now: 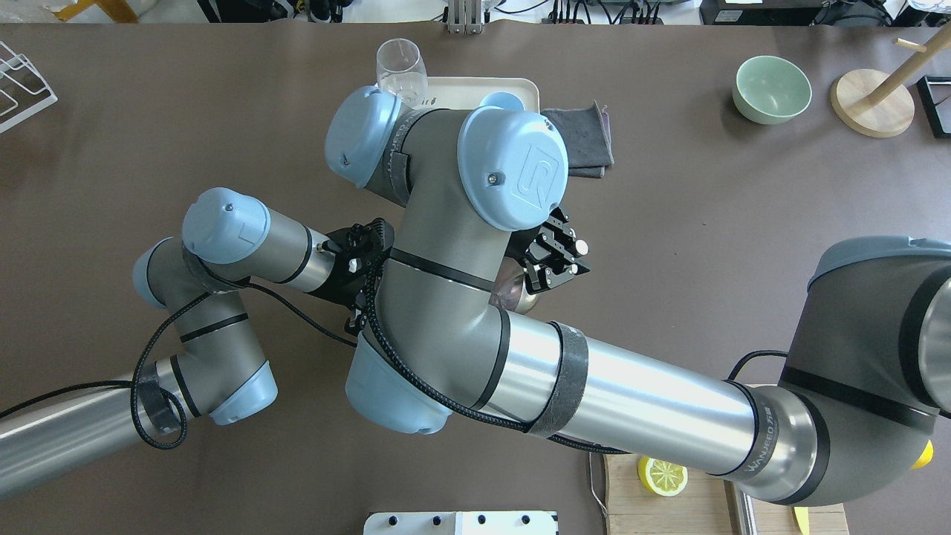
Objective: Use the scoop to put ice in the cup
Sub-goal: 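Dig the scoop into the ice with the right gripper while the left holds the bowl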
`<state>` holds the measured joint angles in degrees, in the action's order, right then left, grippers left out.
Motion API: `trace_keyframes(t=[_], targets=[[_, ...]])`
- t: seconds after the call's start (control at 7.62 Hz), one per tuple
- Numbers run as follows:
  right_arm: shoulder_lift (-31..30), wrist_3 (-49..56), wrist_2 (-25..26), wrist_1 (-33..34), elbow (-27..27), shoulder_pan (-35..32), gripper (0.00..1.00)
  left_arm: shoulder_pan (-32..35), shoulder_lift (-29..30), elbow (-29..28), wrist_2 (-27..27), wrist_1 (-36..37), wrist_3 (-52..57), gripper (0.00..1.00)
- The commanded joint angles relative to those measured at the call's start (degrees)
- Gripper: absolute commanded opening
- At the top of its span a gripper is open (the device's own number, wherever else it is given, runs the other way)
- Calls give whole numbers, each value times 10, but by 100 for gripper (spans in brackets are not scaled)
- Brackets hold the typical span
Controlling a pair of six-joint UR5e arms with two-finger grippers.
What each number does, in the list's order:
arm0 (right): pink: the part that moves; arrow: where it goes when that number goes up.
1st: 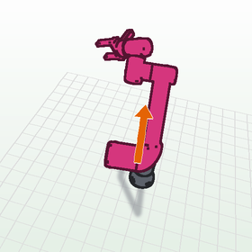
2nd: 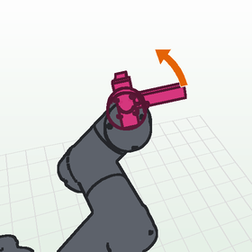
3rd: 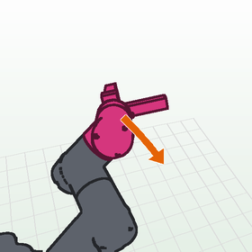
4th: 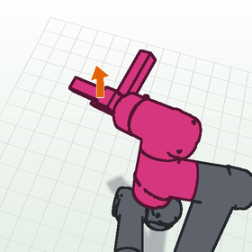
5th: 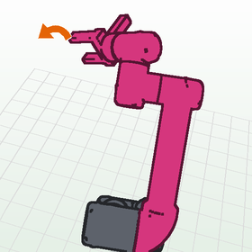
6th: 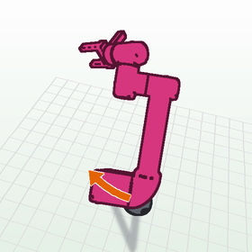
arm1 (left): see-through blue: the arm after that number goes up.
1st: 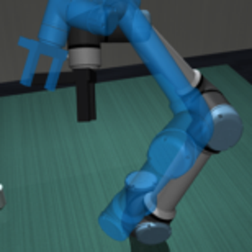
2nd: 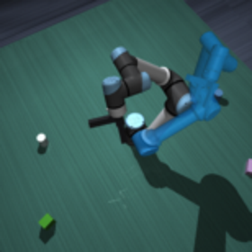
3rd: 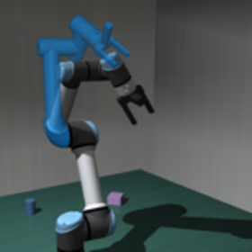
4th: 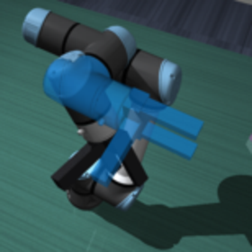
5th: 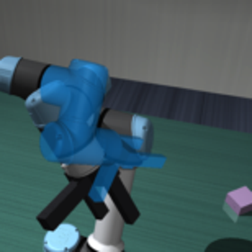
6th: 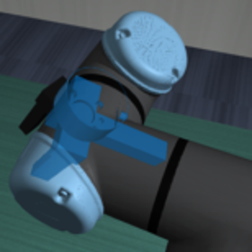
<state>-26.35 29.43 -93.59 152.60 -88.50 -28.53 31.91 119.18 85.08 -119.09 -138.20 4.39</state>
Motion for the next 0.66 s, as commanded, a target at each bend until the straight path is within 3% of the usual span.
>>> trace_keyframes(t=[0.0, 0.52], targets=[[-2, -3, 3, -32, 11, 1, 0, 0, 0, 0, 0, -1, 0, 99], [-10, -14, 2, -70, 8, 2, 0, 0, 0, 0, 0, 0, 0, 99]])
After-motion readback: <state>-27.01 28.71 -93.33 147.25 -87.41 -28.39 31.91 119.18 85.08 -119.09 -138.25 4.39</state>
